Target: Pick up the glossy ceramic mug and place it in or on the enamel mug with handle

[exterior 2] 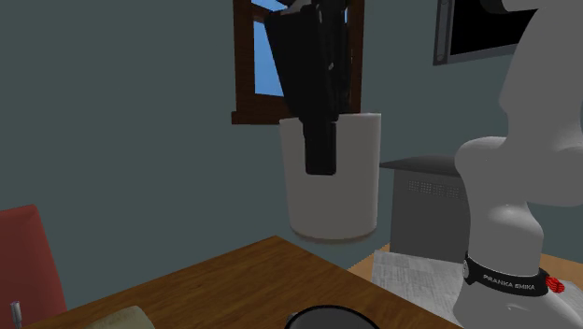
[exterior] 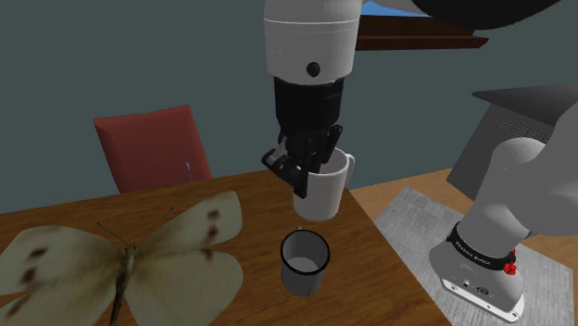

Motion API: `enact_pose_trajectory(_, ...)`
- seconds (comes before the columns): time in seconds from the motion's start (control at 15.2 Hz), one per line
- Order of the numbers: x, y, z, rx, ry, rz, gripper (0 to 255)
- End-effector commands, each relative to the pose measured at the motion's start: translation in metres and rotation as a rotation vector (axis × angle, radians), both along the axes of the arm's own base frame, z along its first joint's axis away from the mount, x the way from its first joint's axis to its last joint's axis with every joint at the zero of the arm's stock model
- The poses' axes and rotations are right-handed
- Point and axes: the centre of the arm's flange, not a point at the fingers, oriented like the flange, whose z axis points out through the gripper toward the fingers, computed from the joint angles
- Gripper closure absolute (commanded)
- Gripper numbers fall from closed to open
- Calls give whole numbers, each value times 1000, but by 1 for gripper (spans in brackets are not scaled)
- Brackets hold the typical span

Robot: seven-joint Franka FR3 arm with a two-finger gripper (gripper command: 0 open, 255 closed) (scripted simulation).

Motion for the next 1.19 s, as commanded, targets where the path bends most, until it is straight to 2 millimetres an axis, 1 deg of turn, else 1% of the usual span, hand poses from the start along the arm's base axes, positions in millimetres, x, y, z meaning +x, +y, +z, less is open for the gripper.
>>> enact_pose_trajectory(0.0,-9,2,-3,0,0,-1,255)
enact_pose_trajectory(1.12,-9,2,-95,0,0,-1,255)
